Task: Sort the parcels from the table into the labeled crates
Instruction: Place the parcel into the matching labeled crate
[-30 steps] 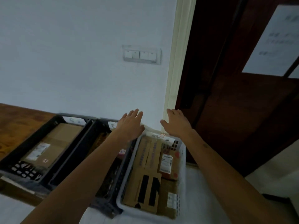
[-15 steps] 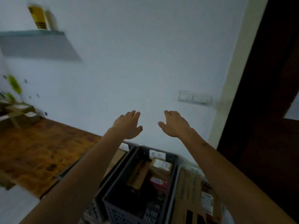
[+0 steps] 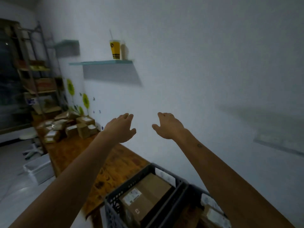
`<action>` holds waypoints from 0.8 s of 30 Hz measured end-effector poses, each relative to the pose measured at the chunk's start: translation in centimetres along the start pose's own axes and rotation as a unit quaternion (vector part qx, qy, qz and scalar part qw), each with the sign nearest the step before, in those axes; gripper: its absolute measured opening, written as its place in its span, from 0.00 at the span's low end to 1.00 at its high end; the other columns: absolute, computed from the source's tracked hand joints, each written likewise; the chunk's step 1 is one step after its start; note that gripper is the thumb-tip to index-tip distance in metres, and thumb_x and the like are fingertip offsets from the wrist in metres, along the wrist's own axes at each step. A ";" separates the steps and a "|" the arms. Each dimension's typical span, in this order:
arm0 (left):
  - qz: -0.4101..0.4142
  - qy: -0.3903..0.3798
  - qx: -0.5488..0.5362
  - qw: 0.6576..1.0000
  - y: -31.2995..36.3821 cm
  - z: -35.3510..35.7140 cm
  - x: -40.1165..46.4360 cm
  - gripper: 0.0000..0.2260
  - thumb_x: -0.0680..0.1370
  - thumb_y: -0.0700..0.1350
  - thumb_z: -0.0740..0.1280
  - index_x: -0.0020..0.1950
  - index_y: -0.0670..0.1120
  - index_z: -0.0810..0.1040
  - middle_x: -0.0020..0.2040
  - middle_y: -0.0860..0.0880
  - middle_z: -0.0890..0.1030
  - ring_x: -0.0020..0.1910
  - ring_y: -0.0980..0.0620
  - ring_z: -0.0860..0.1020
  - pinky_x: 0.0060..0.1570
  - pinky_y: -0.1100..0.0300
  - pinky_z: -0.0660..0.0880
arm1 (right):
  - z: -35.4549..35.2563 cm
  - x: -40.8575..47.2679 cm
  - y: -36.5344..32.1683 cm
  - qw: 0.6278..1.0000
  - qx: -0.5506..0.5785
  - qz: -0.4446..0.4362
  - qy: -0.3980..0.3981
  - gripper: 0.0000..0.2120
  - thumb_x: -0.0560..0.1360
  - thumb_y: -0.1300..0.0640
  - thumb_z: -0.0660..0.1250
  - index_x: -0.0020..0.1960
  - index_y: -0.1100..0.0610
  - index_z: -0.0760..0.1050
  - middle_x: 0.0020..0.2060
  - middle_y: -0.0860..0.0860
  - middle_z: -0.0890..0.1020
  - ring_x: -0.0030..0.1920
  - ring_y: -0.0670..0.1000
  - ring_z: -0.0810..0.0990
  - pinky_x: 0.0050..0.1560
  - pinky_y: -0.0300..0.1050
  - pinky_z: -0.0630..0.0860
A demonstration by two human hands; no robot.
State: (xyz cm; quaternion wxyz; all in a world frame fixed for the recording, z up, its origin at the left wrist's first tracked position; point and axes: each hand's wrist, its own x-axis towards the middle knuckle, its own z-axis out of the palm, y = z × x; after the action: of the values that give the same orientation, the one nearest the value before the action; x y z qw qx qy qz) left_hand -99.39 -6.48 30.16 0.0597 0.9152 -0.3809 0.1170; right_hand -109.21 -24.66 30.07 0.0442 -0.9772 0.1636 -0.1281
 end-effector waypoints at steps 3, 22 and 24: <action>-0.029 0.015 0.008 0.999 -3.2 -0.3 1.8 0.30 0.83 0.55 0.60 0.81 0.44 0.55 0.80 0.46 0.60 0.77 0.45 0.63 0.72 0.49 0.64 | 0.4 4.5 -2.5 1.000 0.001 -0.031 0.003 0.31 0.84 0.44 0.57 0.80 0.61 0.56 0.76 0.60 0.65 0.76 0.60 0.62 0.72 0.57 0.66; -0.158 0.037 -0.013 0.987 -42.8 -1.5 6.2 0.28 0.81 0.54 0.62 0.80 0.50 0.58 0.80 0.48 0.60 0.75 0.44 0.66 0.69 0.47 0.70 | 8.6 28.6 -36.4 0.989 0.022 -0.144 0.002 0.28 0.83 0.44 0.57 0.77 0.59 0.60 0.73 0.59 0.69 0.72 0.60 0.67 0.67 0.57 0.71; -0.161 0.033 -0.013 0.986 -47.5 -2.1 6.6 0.29 0.82 0.54 0.62 0.81 0.49 0.56 0.80 0.47 0.59 0.76 0.43 0.64 0.71 0.47 0.68 | 9.3 31.3 -40.6 0.988 0.030 -0.148 0.012 0.28 0.83 0.43 0.57 0.77 0.59 0.61 0.72 0.59 0.70 0.71 0.60 0.68 0.66 0.57 0.71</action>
State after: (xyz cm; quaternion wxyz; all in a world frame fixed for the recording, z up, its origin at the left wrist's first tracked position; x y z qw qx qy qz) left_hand -61.43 22.83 32.96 0.1025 0.9594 -0.2278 0.1309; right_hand -65.60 3.68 33.75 0.0516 -0.9873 0.0134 -0.1495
